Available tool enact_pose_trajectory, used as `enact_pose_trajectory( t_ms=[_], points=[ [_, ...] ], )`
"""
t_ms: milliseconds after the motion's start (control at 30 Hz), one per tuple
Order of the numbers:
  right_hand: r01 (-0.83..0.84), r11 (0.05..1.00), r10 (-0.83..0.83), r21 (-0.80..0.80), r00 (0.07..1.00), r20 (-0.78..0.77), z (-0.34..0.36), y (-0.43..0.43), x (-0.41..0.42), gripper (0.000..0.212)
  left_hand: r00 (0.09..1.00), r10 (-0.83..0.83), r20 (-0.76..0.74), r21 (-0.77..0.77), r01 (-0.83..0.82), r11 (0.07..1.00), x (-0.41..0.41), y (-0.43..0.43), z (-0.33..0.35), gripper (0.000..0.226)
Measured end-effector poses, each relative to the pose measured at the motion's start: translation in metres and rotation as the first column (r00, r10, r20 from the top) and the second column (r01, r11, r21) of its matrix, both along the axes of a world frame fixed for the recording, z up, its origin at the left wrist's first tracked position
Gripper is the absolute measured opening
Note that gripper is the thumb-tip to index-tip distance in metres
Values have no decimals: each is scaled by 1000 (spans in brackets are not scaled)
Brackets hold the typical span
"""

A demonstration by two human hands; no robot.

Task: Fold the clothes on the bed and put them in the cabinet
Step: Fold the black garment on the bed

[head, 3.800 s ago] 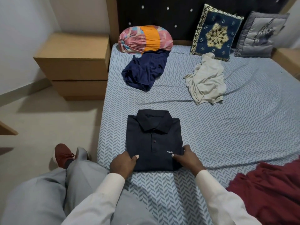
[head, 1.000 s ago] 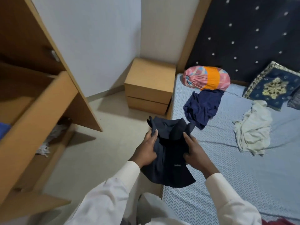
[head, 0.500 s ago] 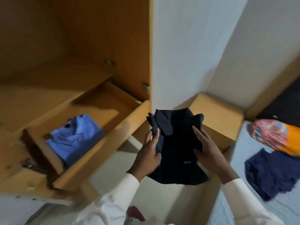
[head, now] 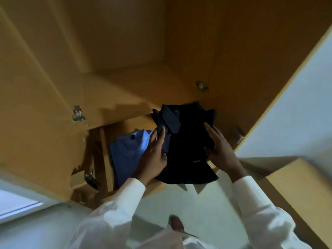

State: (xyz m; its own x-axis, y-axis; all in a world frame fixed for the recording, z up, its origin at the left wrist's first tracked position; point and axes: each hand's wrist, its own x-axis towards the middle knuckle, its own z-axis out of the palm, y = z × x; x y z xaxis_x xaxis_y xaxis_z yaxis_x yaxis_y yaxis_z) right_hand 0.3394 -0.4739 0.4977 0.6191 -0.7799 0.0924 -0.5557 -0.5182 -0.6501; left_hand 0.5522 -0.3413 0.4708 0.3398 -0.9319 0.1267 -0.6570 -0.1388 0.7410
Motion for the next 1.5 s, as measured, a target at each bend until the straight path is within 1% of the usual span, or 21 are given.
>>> enact_pose_trajectory(
  t_ms=[100,267,367,433,500,600,700,767,800,833,867,933,967,1033,1100,1167,1233,1300,1367,1400,1500],
  points=[
    [-114,993,115,38,993,-21,-4,-29,46,87,995,101,9,29,-101,994,33,-6,-6,93],
    [-306,944,295,121,950,101,-30,-47,108,79,969,247,19,117,-248,962,82,-3,-35,87],
    [-388,909,386,150,921,40,-59,-56,141,79,951,294,93,210,-307,928,98,6,-52,86],
    [-451,875,456,176,890,15,-77,-60,157,78,944,310,113,272,-330,904,103,14,-62,92],
    [-477,852,485,217,874,18,-90,-59,169,76,940,321,117,301,-342,890,107,23,-72,97],
    [-472,819,501,325,865,-8,-111,-66,184,71,919,377,115,362,-392,846,111,28,-82,93],
    [-449,790,485,417,874,23,-126,-70,197,75,904,411,119,395,-422,816,113,23,-87,89],
    [-468,755,516,459,856,25,-135,-70,201,63,885,450,118,412,-456,789,114,19,-91,85],
    [-497,759,542,420,840,15,-137,-67,202,53,870,477,121,427,-480,767,114,18,-93,83],
    [-490,761,538,425,843,7,-141,-67,205,54,853,509,120,431,-506,747,114,17,-96,82],
    [-452,782,517,430,855,-41,-148,-70,205,68,839,532,116,449,-522,725,112,17,-97,81],
    [-369,744,507,556,855,-111,-172,-76,202,102,810,583,65,485,-536,691,105,19,-102,80],
    [-324,738,485,592,864,-133,-190,-79,199,110,784,621,11,503,-541,674,101,21,-106,76],
    [-259,740,414,621,903,-117,-186,-71,187,112,758,653,-5,548,-544,635,95,26,-113,68],
    [-235,728,408,644,904,-132,-186,-67,179,108,757,653,-10,606,-515,606,92,31,-119,61],
    [-267,688,462,675,878,-124,-185,-66,178,98,777,628,46,648,-501,573,89,33,-119,60],
    [-265,665,463,698,880,-107,-182,-63,176,87,799,582,154,678,-513,526,88,32,-113,59],
    [-225,628,434,745,896,-95,-172,-59,171,91,804,539,251,705,-533,468,87,30,-102,49],
    [-214,608,450,765,886,-109,-162,-51,163,92,802,418,427,720,-581,378,86,28,-89,33],
    [-236,612,507,755,850,-145,-160,-48,161,91,799,344,493,724,-596,346,85,27,-87,29],
    [-243,680,596,692,732,-329,-164,-42,159,84,815,236,529,755,-579,306,80,24,-84,31]
  ],
)
